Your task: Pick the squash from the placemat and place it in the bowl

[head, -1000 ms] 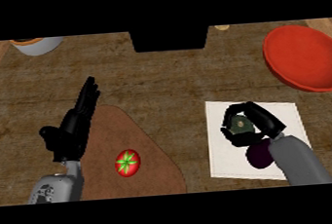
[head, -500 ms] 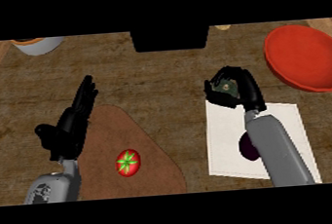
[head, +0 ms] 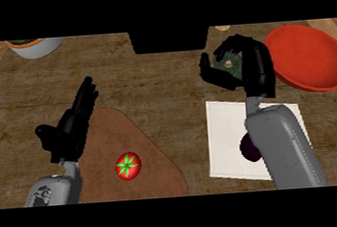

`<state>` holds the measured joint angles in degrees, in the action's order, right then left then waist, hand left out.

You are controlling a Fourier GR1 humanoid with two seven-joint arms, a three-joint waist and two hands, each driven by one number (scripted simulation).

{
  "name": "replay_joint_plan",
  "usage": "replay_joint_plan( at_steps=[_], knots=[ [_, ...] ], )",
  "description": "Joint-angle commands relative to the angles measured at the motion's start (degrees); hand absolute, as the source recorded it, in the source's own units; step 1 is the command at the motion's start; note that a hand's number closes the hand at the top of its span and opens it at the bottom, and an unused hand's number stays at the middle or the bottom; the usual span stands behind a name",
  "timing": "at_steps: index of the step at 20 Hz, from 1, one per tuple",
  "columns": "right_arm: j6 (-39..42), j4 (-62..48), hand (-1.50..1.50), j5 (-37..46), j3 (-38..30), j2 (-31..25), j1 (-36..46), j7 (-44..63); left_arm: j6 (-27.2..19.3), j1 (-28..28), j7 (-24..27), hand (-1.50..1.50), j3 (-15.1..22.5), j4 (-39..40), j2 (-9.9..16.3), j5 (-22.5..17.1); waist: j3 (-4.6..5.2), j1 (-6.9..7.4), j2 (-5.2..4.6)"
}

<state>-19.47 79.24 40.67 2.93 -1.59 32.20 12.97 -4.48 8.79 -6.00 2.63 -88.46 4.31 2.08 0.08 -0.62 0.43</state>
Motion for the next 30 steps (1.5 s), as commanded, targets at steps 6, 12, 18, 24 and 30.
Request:
replay_joint_plan(
  at_steps=[6,12,18,24,30],
  knots=[
    [9.10,7.78,1.50,10.03,-2.05,-4.44,11.26,22.01,1.52,-3.22,2.50,0.00,-0.24,-0.36,0.18,-0.63,-0.04,0.79,-0.31],
    [10.67,-0.35,1.50,8.11,-9.43,-9.71,20.59,23.06,0.89,-1.04,1.35,0.00,0.06,-0.30,0.02,0.75,-0.07,1.04,-0.43],
    [9.74,-9.82,1.50,4.65,-14.77,-14.94,21.96,17.27,1.56,0.55,2.32,0.00,-0.49,0.58,0.07,0.53,-0.08,1.07,-0.55],
    [11.65,-21.83,1.50,11.96,-13.71,-24.14,21.21,13.84,0.70,1.46,-0.17,0.00,-0.12,-0.01,-1.01,0.48,-0.10,1.43,-0.83],
    [3.93,-32.10,1.50,14.82,-14.22,-24.02,21.25,10.32,-0.97,1.58,0.63,0.00,1.31,1.95,-2.61,2.92,-0.09,1.25,-0.69]
  ],
)
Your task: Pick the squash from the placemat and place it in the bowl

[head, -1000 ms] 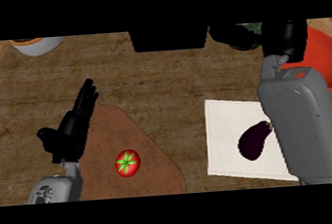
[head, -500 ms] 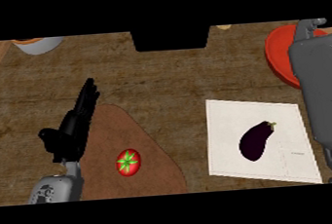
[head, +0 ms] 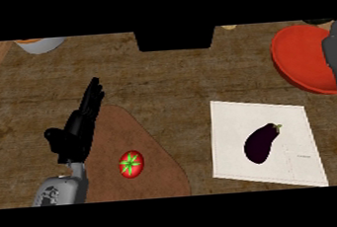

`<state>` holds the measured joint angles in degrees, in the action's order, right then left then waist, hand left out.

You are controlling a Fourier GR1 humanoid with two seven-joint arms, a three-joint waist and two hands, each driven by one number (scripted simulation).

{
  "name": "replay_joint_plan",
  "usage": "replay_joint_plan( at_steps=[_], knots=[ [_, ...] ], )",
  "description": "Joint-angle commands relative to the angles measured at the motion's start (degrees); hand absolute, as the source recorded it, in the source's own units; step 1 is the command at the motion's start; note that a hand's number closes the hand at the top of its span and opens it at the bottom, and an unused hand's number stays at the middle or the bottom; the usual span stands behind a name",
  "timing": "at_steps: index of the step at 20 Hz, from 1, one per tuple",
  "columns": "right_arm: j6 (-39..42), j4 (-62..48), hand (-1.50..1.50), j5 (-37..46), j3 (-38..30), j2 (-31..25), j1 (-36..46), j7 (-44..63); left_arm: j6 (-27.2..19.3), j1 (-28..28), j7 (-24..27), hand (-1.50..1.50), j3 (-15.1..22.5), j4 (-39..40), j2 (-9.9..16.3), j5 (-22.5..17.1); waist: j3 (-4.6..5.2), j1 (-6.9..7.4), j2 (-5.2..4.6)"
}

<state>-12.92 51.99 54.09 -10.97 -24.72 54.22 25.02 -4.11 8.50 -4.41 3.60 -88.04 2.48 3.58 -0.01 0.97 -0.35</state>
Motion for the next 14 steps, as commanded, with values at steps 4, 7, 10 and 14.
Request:
replay_joint_plan(
  at_steps=[4,7,10,14],
  knots=[
    [-7.39,-18.25,1.50,-0.24,-5.36,-6.55,1.51,-9.63,1.39,-1.72,0.73,0.00,0.12,-0.77,0.38,-0.64,-0.04,1.08,-0.40],
    [-10.04,-23.45,1.50,-0.57,-6.58,-8.55,0.82,-14.24,1.00,1.75,-0.24,0.00,0.22,0.23,-0.21,-0.22,-0.06,0.84,-0.39],
    [-11.68,-29.32,1.50,-2.10,-8.76,-9.79,0.28,-18.15,2.71,1.08,-1.33,0.00,-0.69,-1.71,1.74,-1.20,-0.12,1.51,-0.59],
    [-9.35,-34.13,1.50,-5.00,-10.93,-9.18,-1.07,-22.22,1.61,-0.75,-0.63,0.00,0.23,-2.12,0.18,-0.71,-0.18,1.92,-0.70]
  ],
)
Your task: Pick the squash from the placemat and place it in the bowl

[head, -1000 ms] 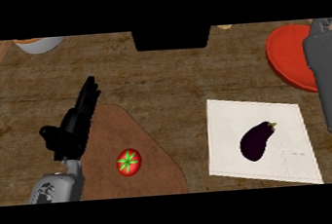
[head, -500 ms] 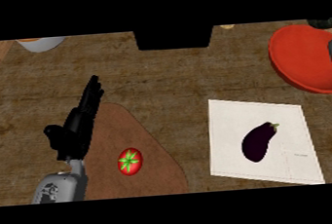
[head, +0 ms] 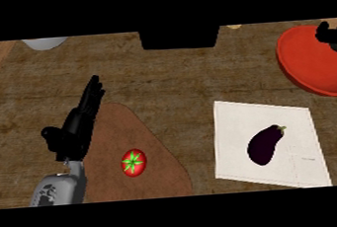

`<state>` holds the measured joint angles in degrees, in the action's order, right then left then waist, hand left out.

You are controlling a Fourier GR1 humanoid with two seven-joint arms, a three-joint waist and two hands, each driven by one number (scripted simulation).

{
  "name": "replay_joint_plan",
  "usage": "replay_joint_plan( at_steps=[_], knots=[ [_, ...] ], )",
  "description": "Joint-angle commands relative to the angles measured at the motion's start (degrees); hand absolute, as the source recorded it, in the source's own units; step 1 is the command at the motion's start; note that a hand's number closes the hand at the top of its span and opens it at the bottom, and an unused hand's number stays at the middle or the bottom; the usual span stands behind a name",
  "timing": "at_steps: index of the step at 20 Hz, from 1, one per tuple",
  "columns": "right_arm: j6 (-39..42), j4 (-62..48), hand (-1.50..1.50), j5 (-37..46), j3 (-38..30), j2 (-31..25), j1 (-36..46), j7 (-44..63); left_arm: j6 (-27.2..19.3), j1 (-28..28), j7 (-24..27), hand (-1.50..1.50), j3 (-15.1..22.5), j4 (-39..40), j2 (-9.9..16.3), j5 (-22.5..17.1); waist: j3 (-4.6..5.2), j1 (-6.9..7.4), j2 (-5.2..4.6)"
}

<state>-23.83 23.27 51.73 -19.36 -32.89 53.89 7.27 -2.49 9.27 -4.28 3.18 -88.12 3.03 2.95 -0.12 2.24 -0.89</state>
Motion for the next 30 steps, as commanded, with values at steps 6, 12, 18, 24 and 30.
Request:
replay_joint_plan(
  at_steps=[6,12,18,24,30],
  knots=[
    [10.03,-8.80,-1.50,-10.67,-8.97,-2.71,-2.17,-13.64,-0.83,1.25,-0.36,0.00,-0.46,1.07,-0.60,0.30,-0.10,-0.07,-0.29],
    [9.75,-7.67,-1.50,-16.32,-13.73,-2.79,-3.28,-25.75,-2.00,-2.10,0.04,0.00,2.07,-1.23,-2.10,2.11,-0.11,0.04,-0.05],
    [4.31,-6.57,-1.50,-21.12,-18.09,-2.73,-1.28,-28.75,-1.58,-0.31,-0.98,0.00,1.69,-0.83,-1.93,1.84,-0.04,-0.33,0.10],
    [11.81,-5.04,-1.50,-27.61,-21.26,-4.95,-3.30,-28.00,1.20,-2.19,-2.35,0.00,-2.38,-3.43,1.94,-1.27,0.07,-1.49,0.71],
    [22.18,-3.53,-1.50,-34.64,-24.82,-7.39,-9.08,-31.49,-0.42,-0.17,-1.50,0.00,-1.43,-0.17,0.06,0.41,0.09,-2.28,0.82]
  ],
)
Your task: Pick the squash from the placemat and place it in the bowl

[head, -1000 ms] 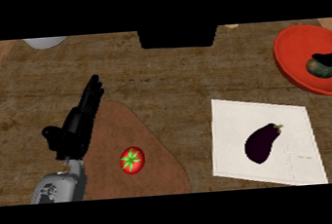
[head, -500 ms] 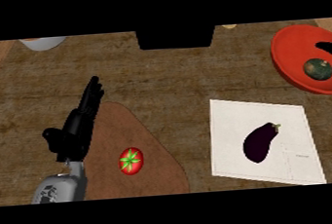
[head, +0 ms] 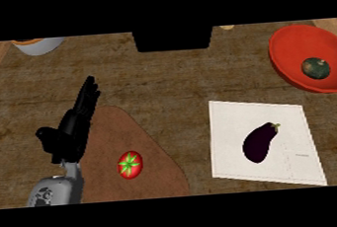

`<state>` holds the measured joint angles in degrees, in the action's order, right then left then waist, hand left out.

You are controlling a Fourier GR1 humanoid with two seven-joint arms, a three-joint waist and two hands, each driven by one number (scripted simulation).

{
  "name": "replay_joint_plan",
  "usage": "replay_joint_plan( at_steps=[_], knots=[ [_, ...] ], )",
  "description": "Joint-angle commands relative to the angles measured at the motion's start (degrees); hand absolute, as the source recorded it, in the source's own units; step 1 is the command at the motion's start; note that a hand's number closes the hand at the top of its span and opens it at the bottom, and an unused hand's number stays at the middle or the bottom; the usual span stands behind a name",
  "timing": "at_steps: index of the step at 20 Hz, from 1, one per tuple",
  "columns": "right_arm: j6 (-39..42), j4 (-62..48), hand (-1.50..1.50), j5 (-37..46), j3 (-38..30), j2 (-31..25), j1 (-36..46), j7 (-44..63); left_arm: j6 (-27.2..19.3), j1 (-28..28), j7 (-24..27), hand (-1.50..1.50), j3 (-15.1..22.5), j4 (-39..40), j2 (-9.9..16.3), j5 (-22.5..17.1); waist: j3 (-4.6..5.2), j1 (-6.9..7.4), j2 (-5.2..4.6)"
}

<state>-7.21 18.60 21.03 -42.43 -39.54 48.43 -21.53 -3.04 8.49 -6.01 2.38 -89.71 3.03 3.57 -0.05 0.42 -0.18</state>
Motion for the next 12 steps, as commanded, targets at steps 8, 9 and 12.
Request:
replay_joint_plan(
  at_steps=[8,9,12],
  knots=[
    [15.90,6.42,-1.50,-8.87,0.03,-1.76,-12.38,-3.44,0.56,4.37,0.80,0.00,-2.91,4.80,0.81,-0.80,0.05,-0.78,0.19],
    [16.11,8.40,-1.50,-10.37,-0.11,-2.06,-13.59,-3.28,0.34,0.09,2.06,0.00,-1.49,2.35,0.06,-0.26,0.05,-0.55,0.24],
    [14.06,8.02,-1.50,-10.78,1.33,0.51,-15.98,-6.51,0.95,-1.27,0.28,0.00,-1.32,-1.79,0.97,-0.35,0.01,-0.06,0.12]
  ],
)
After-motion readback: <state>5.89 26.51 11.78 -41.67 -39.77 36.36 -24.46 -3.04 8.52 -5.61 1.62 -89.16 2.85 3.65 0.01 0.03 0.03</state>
